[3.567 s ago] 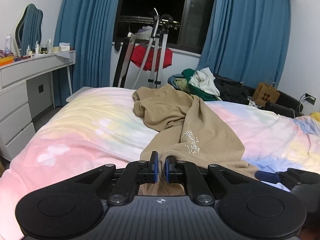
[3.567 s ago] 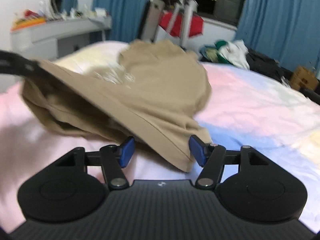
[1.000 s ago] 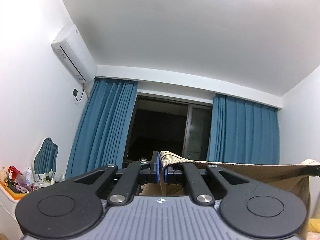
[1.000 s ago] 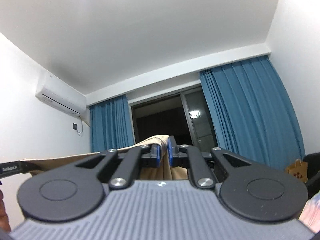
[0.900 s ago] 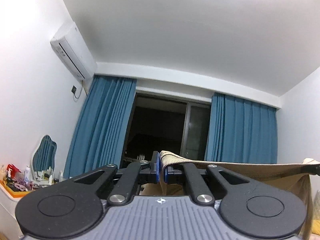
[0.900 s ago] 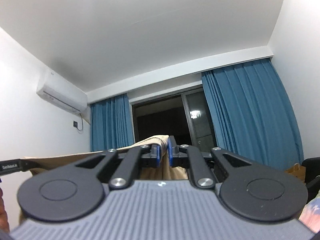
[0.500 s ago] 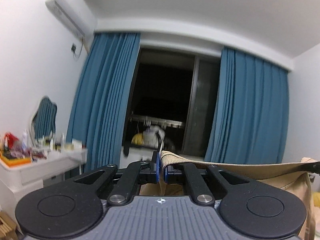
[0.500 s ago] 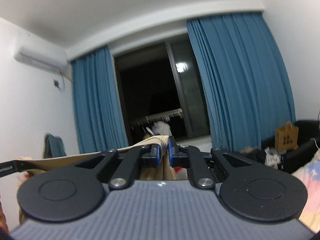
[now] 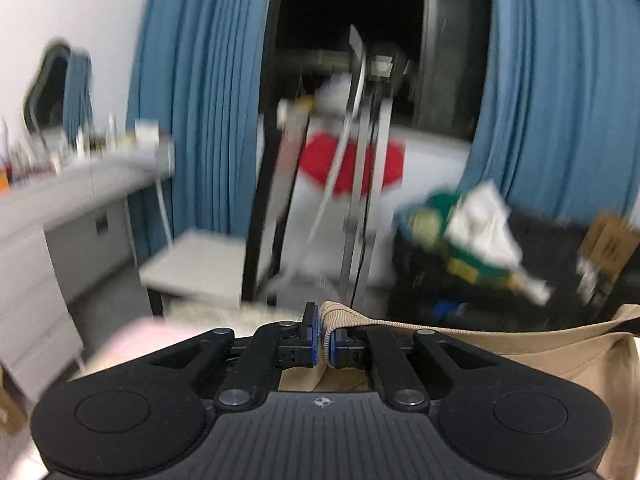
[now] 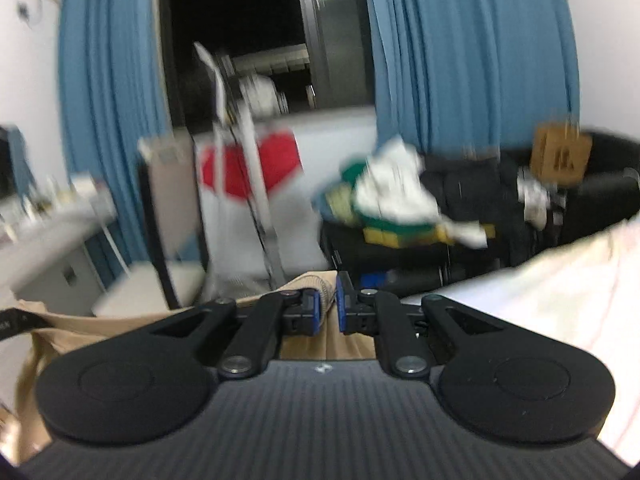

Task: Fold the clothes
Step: 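Raise the T-shirt high with both grippers, then lay it on the bed, then open both grippers to release the T-shirt flat on the bedspread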

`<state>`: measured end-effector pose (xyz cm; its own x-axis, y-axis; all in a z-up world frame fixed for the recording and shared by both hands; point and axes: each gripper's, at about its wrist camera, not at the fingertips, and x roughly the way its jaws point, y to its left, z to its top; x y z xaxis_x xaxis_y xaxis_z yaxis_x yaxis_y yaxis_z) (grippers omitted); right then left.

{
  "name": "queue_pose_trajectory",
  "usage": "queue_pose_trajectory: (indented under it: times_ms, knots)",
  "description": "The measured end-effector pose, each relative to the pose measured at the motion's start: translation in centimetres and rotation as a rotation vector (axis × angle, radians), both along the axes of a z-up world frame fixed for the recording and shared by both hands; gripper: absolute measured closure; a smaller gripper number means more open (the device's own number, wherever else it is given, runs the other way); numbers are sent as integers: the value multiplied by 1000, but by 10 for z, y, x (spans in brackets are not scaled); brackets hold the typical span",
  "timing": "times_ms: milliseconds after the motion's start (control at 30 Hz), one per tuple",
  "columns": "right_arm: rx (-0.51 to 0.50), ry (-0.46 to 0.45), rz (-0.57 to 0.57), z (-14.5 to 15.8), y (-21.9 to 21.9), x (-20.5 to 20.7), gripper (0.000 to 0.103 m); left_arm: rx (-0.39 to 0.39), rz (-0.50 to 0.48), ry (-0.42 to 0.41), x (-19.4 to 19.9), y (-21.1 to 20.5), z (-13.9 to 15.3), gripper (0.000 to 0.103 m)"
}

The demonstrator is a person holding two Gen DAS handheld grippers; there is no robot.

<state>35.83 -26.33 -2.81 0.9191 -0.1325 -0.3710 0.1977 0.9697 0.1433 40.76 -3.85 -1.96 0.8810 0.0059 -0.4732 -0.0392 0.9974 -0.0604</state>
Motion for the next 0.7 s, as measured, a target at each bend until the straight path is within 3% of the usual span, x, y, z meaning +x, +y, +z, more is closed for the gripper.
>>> queue_pose_trajectory:
  times_ms: [100, 200, 300, 433, 500, 533, 567, 600, 633, 700]
  knots:
    - [26, 113, 3, -63, -6, 37, 92, 40, 0, 125, 49, 5, -70, 97]
    - [84, 222, 9, -103, -10, 64, 92, 63, -12, 198, 79, 11, -116, 97]
    - [118, 275, 27, -120, -13, 74, 92, 135, -55, 150, 80, 9, -129, 98]
    - [136, 288, 47, -115, -13, 77, 89, 186, -94, 131, 75, 10, -131, 94]
    - [155, 307, 73, -109, -14, 78, 86, 172, -116, 134, 75, 11, -121, 76]
    - [156, 311, 98, -109, -16, 82, 74, 142, -131, 134, 75, 14, -115, 45]
    - [158, 315, 123, -109, -17, 86, 65, 123, -144, 119, 71, 14, -108, 21]
    - [164, 313, 141, -107, -16, 83, 44, 111, -157, 100, 65, 13, -99, 14]
    - [175, 305, 146, -103, -15, 78, 32, 99, -169, 80, 59, 12, -90, 10]
    - [197, 288, 155, -95, -14, 68, 30, 79, -209, 50, 48, 11, -75, 8]
